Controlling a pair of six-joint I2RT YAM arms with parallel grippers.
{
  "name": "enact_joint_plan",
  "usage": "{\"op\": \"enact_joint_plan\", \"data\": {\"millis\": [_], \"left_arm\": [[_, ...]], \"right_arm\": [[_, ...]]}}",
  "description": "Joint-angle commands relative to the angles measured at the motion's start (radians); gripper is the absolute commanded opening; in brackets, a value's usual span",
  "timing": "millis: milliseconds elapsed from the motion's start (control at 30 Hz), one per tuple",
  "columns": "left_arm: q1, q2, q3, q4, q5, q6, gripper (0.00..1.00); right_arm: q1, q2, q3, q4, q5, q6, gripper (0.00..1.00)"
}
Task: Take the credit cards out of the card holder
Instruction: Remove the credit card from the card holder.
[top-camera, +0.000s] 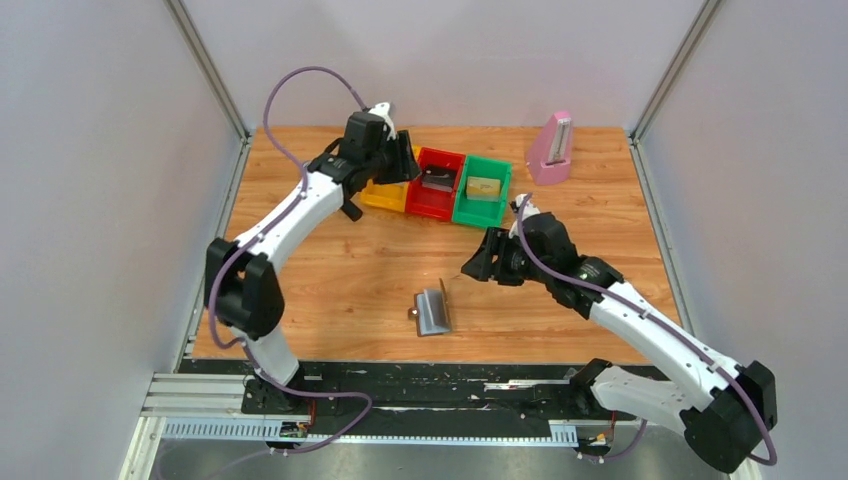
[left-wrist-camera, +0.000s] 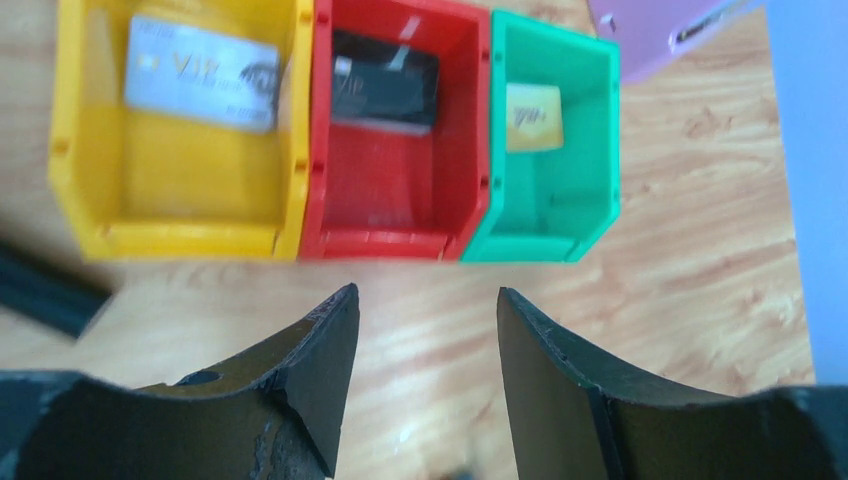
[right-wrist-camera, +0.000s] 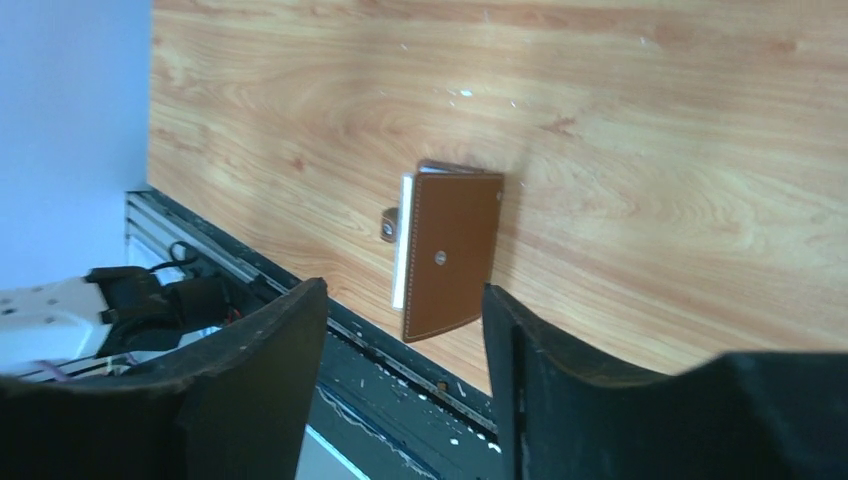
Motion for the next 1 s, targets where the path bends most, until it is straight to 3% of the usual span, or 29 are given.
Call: {"op": "enact_joint_plan", "data": {"millis": [0, 133, 267, 400, 667, 967], "left_arm": [[0.007, -0.18, -0.163, -0.112, -0.029, 0.058, 0.62], [0.007, -0.39, -0.347, -0.143, -0.034, 0.063, 0.63], [0.007, -0.529, -0.511, -0.158, -0.006, 0.049, 0.63], [0.008, -0.617, -0.638, -0.163, 0.046, 0.035, 0.63], [0.008, -0.701, -0.827, -0.102, 0.161, -0.029, 0.66], [0.007, -0.702, -0.952, 0.007, 0.255, -0.11, 0.67]], "right_arm": [[0.07, 0.087, 0.057, -0.067, 0.112, 0.038, 0.62], [0.209, 0.153, 0.093, -0.083, 0.246, 0.072, 0.69], [0.328, 0.222, 0.133, -0.06, 0.263, 0.1, 0.54], [0.415, 0.292, 0.156, -0.02, 0.302, 0.128, 0.52], [0.526, 0.541, 0.335, -0.256, 0.613, 0.174, 0.85], [0.548, 0.756, 0.438, -0.406, 0.723, 0.213, 0.89]]}}
